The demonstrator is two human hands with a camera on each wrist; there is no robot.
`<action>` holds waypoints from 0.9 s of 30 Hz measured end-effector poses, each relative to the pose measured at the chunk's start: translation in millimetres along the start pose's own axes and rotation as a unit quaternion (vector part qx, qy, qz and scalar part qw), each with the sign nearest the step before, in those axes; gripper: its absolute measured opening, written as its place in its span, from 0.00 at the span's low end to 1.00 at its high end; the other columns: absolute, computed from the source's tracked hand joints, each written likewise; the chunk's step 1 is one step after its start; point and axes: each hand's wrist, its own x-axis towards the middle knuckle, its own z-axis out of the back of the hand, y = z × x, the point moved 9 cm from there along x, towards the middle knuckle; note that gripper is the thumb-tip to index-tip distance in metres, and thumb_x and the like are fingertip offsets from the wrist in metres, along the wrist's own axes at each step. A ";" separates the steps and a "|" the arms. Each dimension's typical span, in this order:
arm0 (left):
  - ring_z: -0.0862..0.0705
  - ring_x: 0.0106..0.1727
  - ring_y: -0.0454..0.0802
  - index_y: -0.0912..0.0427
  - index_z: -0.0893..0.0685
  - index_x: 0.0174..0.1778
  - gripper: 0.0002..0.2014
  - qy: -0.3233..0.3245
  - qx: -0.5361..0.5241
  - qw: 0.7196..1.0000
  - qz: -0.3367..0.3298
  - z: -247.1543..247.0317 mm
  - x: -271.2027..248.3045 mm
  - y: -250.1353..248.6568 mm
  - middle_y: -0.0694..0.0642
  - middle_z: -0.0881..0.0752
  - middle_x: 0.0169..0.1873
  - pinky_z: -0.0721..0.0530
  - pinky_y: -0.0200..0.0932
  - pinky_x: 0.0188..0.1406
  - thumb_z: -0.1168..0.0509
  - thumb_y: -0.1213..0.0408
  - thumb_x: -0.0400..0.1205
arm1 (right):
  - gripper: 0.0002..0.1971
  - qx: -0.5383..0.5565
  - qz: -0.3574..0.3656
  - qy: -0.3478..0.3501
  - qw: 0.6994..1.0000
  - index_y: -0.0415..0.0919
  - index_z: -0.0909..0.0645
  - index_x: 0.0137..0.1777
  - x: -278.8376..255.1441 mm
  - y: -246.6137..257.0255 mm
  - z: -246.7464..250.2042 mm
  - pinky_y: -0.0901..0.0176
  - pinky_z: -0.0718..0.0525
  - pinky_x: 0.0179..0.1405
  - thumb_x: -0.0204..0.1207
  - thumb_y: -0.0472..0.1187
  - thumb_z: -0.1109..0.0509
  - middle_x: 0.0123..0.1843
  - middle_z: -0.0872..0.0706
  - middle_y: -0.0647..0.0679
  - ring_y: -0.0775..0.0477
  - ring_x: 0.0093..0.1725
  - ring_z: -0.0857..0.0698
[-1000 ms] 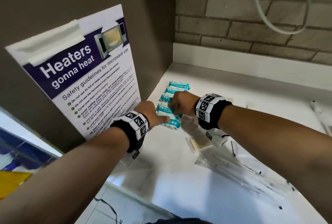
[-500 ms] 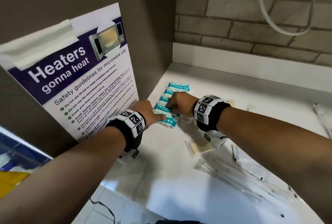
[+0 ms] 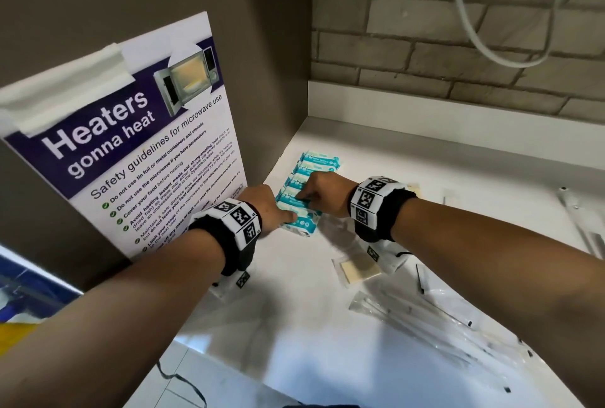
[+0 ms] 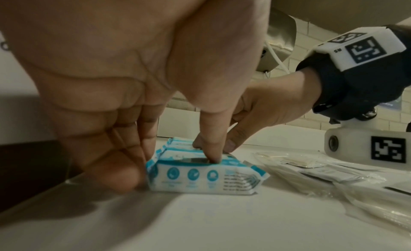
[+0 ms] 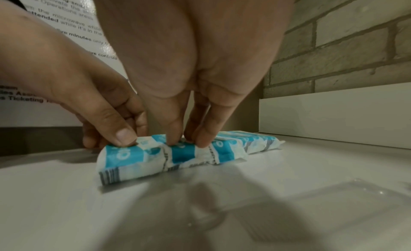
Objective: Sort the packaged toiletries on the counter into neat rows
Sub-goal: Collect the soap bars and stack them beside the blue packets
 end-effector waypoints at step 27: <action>0.17 0.50 0.53 0.52 0.24 0.61 0.27 0.079 0.063 0.978 -0.180 -61.6 -73.1 -149.7 0.51 0.17 0.53 0.17 0.44 0.49 0.23 0.53 0.68 | 0.16 -0.069 -0.216 0.011 0.974 0.40 0.20 0.63 -100.3 -169.3 16.8 0.51 0.18 0.56 0.75 0.39 0.31 0.62 0.19 0.41 0.35 0.62 0.20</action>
